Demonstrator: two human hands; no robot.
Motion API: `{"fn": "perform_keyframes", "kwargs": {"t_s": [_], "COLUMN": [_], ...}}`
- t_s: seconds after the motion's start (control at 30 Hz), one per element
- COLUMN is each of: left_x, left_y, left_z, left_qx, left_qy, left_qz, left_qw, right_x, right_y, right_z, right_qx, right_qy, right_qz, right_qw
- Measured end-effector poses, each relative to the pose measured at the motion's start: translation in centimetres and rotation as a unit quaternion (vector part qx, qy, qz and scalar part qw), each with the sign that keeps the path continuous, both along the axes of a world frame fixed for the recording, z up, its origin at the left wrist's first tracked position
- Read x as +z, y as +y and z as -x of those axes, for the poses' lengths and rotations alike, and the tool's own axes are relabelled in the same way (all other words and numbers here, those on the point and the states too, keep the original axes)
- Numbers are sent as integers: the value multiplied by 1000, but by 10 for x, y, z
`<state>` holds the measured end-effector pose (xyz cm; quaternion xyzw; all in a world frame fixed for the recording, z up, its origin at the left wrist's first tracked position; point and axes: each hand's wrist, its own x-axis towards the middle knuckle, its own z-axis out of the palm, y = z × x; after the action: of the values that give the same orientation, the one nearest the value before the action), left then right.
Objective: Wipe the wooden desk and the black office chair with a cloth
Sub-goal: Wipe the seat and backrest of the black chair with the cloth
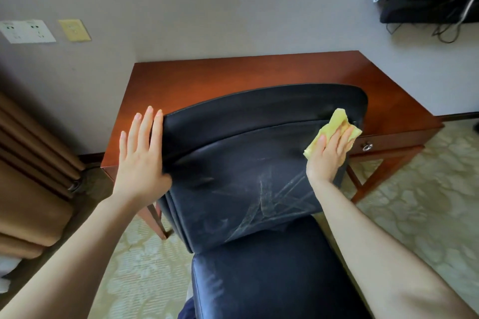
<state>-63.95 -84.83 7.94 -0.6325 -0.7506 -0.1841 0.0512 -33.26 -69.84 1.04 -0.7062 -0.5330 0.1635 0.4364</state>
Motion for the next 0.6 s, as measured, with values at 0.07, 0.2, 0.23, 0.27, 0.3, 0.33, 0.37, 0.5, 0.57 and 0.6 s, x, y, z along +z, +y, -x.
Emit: {"fn": "perform_keyframes", "kwargs": {"t_s": [0.07,0.2,0.23,0.27,0.3,0.33,0.37,0.5,0.57,0.6], "left_x": [-1,-1,-1,-1,-1,-1,-1,2,5,7], "left_y": [2,4,4,5,4,4,3,1,1,-1], "left_z": [0,1,2,2,3,4,5,5,7,9], "left_qx": [-3,-9,-15,-21,-22,-25,-28,-33,-37,-40], "left_qy": [1,14,19,24,30,33,34,24,23,21], "left_qz": [1,5,2,-1,-4,-5,-5,2,8,13], "left_qw": [1000,1000,1000,999,999,999,999,999,999,999], "right_x": [8,17,17,17,17,17,16,9,2,-1], "right_y": [-1,-13,-19,-26,-32,-39,-47,-78,-93,-100], "right_z": [20,63,74,84,96,106,115,148,161,167], "right_qx": [-52,-52,-32,-16,-2,10,27,172,225,242], "right_qy": [68,112,103,95,90,81,65,-65,-146,-188], "right_qz": [13,-10,-27,-44,-57,-67,-74,-113,-139,-161], "right_qw": [996,992,994,994,994,994,995,977,953,938]}}
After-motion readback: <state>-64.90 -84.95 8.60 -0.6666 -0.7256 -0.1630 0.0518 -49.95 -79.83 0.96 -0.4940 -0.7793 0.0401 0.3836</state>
